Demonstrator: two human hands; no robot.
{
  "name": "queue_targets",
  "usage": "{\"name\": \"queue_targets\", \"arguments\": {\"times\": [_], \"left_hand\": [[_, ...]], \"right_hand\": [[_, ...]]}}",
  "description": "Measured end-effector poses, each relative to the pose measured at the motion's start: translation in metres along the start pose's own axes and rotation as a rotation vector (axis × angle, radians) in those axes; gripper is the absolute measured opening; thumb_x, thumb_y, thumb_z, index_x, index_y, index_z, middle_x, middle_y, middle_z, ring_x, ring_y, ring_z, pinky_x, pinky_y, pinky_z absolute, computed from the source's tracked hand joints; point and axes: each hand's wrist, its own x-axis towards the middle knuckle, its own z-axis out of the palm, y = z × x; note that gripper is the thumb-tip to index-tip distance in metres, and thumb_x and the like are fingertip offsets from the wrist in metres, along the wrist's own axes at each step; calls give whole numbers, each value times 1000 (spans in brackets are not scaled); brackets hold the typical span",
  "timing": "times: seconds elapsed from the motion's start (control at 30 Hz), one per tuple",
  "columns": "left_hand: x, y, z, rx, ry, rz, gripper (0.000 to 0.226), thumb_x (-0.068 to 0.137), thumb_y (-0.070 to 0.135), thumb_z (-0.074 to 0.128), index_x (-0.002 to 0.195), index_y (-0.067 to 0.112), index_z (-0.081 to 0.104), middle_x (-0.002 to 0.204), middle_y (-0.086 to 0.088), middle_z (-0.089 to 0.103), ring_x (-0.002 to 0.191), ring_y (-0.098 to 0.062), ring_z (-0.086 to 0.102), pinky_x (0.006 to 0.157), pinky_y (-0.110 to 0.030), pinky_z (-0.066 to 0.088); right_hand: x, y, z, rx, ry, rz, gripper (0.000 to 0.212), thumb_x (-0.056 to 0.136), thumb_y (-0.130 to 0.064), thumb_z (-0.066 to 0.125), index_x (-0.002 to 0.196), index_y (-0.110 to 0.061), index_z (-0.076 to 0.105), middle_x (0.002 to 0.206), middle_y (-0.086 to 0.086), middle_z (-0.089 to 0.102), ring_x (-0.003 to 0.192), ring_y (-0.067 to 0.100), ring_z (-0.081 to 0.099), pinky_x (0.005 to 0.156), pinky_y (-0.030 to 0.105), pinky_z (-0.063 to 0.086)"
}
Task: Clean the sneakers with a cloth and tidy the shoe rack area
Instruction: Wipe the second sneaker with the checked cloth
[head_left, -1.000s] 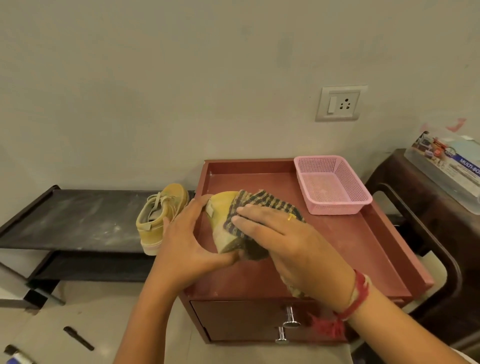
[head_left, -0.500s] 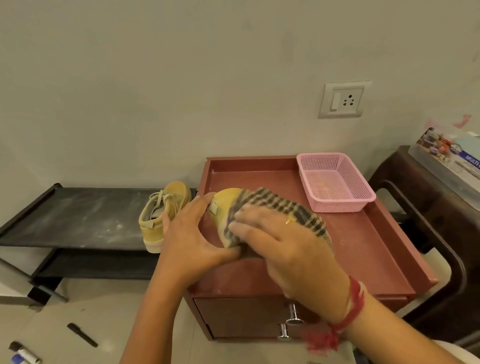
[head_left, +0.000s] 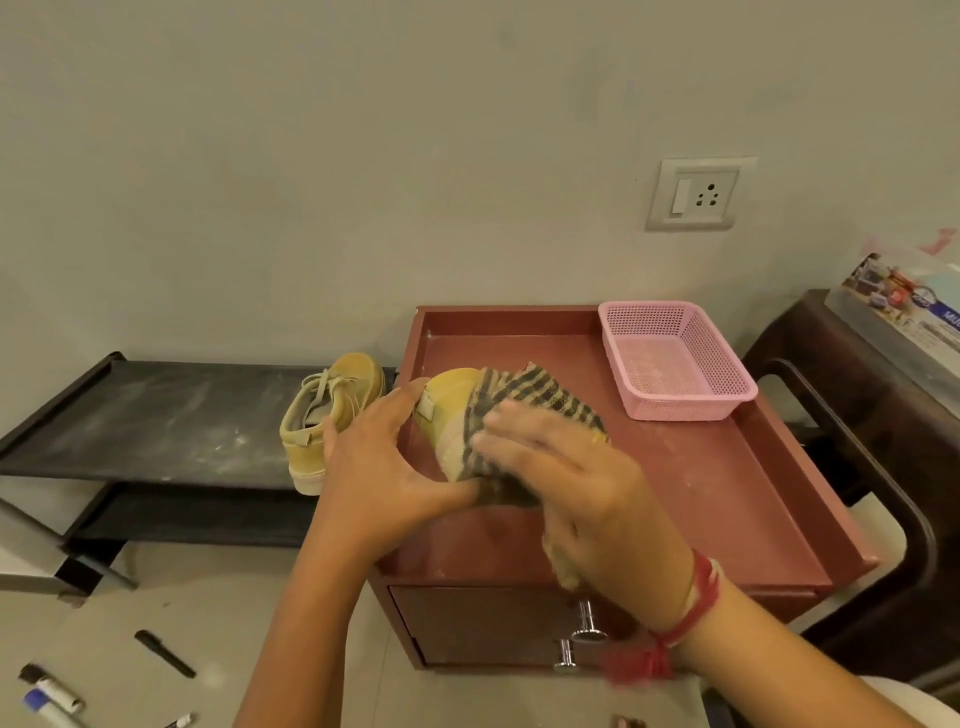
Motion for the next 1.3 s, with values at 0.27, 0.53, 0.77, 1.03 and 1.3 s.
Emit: {"name": "queue_targets", "arguments": {"times": [0.27,0.53,0.77,1.03,1.3], "left_hand": [[-1,0,-1,-60,-7,-9,92,37,83,71,119,50,46,124,23,54,123,-7,46,112,-54,28],[-3,-2,-4,-34,-8,-35,111,35,86,69,133,37,48,130,14,55,126,-10,46,111,-54,29],[-3,-3,-4,-8,-4,-34,109,36,83,70,132,37,47,129,17,53,124,-7,44,112,-53,27],[-2,-9,-7,38,-31,-10,108,40,85,67,135,37,47,134,16,51,129,-7,41,112,-57,24],[-9,-20,-9,-16,-53,-43,90,44,78,70,126,51,42,129,22,49,127,-4,42,111,-45,31]], "right_hand": [[25,13,-21,106,100,260,51,69,13,44,110,-10,64,108,2,64,105,3,54,96,14,39],[24,4,-18,-6,-141,80,48,78,-9,33,114,-9,64,116,4,64,107,21,59,88,39,50],[24,7,-14,6,-162,132,50,79,-15,31,117,-13,63,117,3,62,107,23,59,86,42,51],[17,2,-7,29,-116,199,52,78,-12,30,120,-15,61,122,1,61,112,20,58,93,38,48],[1,11,14,82,-85,228,53,76,-5,33,122,-11,60,122,3,61,116,14,52,103,15,34]]}}
